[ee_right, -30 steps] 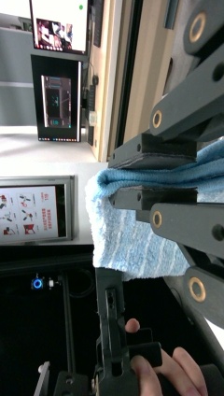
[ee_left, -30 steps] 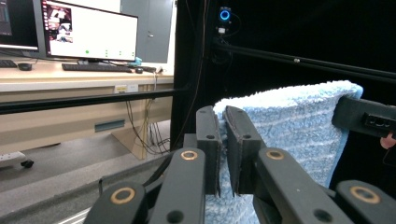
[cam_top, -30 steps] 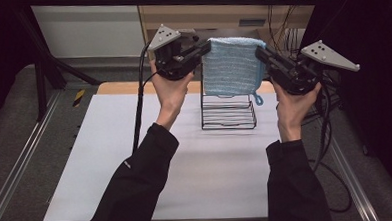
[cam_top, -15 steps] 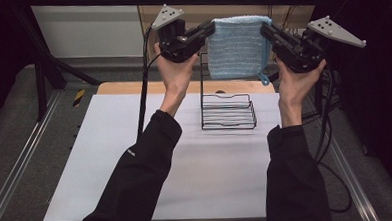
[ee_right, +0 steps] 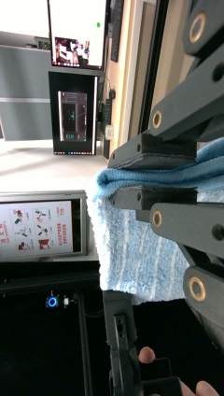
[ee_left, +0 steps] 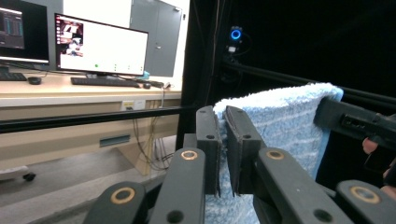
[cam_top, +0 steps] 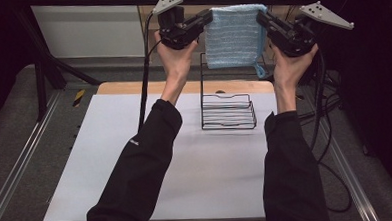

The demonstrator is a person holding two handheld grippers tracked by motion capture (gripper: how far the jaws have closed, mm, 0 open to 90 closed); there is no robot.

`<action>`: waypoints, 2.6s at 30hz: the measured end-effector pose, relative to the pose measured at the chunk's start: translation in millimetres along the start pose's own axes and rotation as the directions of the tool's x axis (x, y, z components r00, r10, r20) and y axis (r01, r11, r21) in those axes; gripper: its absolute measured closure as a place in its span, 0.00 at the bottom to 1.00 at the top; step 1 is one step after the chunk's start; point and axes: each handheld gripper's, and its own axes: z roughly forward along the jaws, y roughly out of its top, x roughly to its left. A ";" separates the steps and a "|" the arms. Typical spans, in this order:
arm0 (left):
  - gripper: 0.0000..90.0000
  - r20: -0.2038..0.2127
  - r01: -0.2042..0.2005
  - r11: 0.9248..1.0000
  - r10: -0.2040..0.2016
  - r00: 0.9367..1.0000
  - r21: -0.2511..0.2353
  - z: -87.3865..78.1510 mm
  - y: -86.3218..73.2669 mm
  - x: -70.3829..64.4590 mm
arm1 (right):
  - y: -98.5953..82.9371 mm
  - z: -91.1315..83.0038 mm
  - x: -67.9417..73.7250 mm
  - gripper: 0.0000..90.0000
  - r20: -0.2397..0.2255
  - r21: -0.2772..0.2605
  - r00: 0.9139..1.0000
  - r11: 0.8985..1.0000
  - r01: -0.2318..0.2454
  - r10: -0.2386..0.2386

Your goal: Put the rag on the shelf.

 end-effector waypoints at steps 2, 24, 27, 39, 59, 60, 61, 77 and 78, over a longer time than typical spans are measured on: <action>0.93 -0.001 0.006 1.000 -0.006 1.000 -0.005 2.7 0.6 2.2 | 0.9 4.6 -1.6 0.90 0.006 0.002 1.000 1.000 0.003 -0.003; 0.93 -0.002 -0.028 0.996 0.028 1.000 0.081 15.9 -37.7 17.4 | -44.1 15.6 -20.2 0.90 0.000 0.074 0.999 0.996 -0.045 0.045; 0.93 0.003 -0.035 0.994 0.034 0.999 0.100 15.8 -44.9 19.3 | -53.1 13.5 -20.2 0.90 -0.007 0.085 0.999 0.995 -0.045 0.046; 0.93 0.080 -0.091 0.984 0.079 0.994 0.156 5.7 -75.0 15.9 | -88.4 -9.2 -20.4 0.90 -0.013 0.116 0.998 0.992 -0.058 0.060; 0.93 0.159 -0.147 0.976 0.122 0.980 0.158 -17.1 -82.2 -1.8 | -92.3 -38.5 -14.5 0.89 -0.065 0.128 0.997 0.991 -0.038 0.046; 0.93 0.161 -0.148 0.976 0.122 0.979 0.162 -17.5 -83.1 -2.3 | -92.9 -39.7 -14.2 0.89 -0.065 0.132 0.997 0.991 -0.038 0.047; 0.93 0.165 -0.151 0.974 0.123 0.979 0.169 -18.3 -84.6 -3.1 | -93.3 -40.3 -14.1 0.89 -0.065 0.133 0.997 0.990 -0.036 0.045; 0.93 0.168 -0.205 0.952 0.169 0.971 0.228 -26.1 -102.5 -18.0 | -104.4 -49.8 -16.0 0.75 -0.094 0.173 0.994 0.984 -0.043 0.060; 0.93 0.165 -0.212 0.949 0.176 0.970 0.233 -26.1 -103.5 -19.3 | -104.2 -50.6 -15.5 0.72 -0.094 0.178 0.993 0.983 -0.051 0.069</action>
